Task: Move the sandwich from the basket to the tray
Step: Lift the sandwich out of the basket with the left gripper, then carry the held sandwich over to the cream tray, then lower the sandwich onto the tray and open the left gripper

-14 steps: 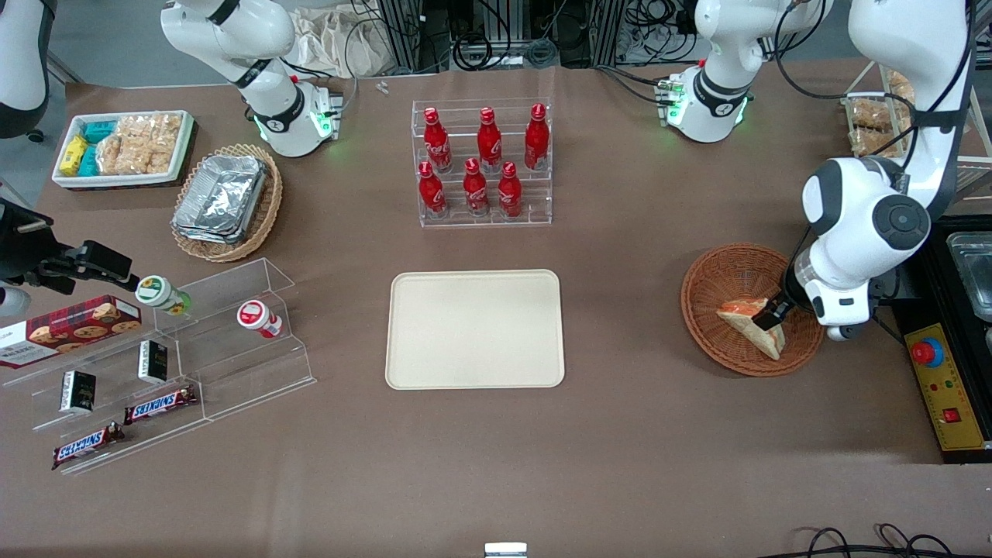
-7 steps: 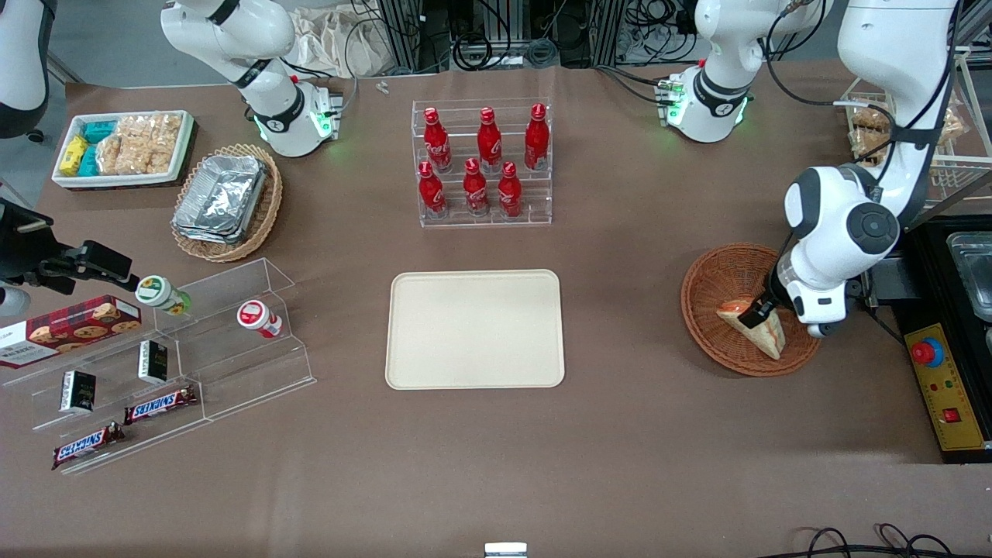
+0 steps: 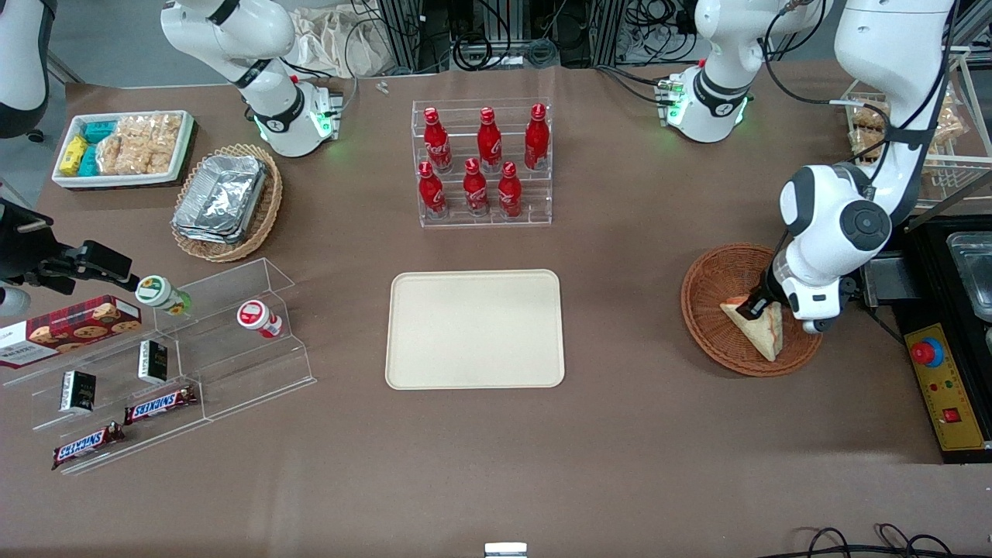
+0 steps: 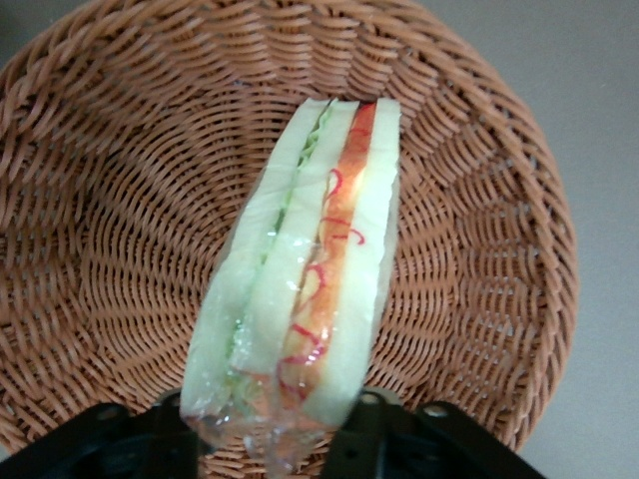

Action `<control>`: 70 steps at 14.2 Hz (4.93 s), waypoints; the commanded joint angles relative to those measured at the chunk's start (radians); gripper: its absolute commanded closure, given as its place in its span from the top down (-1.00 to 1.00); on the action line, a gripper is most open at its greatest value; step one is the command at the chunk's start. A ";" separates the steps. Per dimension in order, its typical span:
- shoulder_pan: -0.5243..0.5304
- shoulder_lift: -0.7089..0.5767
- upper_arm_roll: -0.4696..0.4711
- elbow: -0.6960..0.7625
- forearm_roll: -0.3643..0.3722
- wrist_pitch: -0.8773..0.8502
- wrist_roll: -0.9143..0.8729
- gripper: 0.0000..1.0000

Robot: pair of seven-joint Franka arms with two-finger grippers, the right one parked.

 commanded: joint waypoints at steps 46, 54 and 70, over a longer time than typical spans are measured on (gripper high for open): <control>-0.262 0.496 -0.528 0.799 0.432 -0.465 -0.233 -1.00; -0.335 0.587 -0.481 0.816 0.495 -0.398 -0.307 -1.00; -0.389 0.588 -0.421 0.819 0.489 -0.396 -0.321 0.99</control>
